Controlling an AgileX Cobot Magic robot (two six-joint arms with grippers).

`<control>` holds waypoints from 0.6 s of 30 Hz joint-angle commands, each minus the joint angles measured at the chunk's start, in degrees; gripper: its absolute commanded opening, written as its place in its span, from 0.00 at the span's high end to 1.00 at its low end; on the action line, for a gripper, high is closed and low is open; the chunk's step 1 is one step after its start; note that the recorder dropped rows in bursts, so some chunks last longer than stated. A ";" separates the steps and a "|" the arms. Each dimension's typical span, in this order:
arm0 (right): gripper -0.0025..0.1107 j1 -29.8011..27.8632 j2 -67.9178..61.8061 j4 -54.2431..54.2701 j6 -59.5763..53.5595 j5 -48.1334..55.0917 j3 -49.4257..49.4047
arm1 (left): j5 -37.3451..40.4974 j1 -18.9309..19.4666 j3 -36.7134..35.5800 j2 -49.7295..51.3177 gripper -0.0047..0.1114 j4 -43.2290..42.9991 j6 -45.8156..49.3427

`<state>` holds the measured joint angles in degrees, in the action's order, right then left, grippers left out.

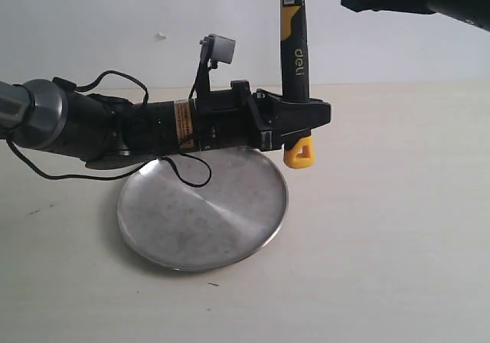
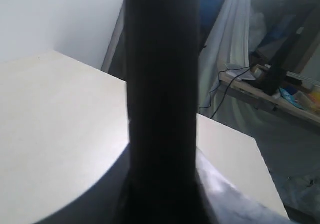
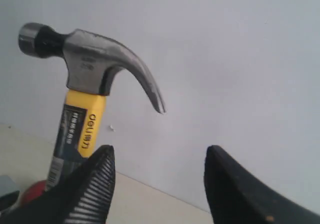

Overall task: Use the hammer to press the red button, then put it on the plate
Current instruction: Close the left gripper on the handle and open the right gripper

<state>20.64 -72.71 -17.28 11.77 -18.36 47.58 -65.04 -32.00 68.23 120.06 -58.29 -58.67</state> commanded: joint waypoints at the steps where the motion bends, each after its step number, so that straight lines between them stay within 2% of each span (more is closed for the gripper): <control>1: 0.51 -0.01 1.64 0.65 -4.32 6.56 1.44 | -4.44 0.75 0.25 -0.75 0.96 -1.72 -0.25; 8: 0.51 -2.35 -0.15 0.65 -7.30 24.12 6.97 | -4.92 2.95 0.25 -0.75 0.96 -4.92 -1.88; 13: 0.54 -6.45 -4.40 0.65 -8.59 25.93 8.63 | -4.92 4.04 0.25 -0.97 0.96 -9.03 -3.36; 18: 0.55 -6.75 -9.53 2.44 -14.03 31.66 11.95 | -4.92 4.13 0.25 -0.97 0.96 -9.64 -3.36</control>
<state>14.15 -79.79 -16.50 1.30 9.82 57.44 -66.59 -27.90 68.23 120.06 -69.10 -62.76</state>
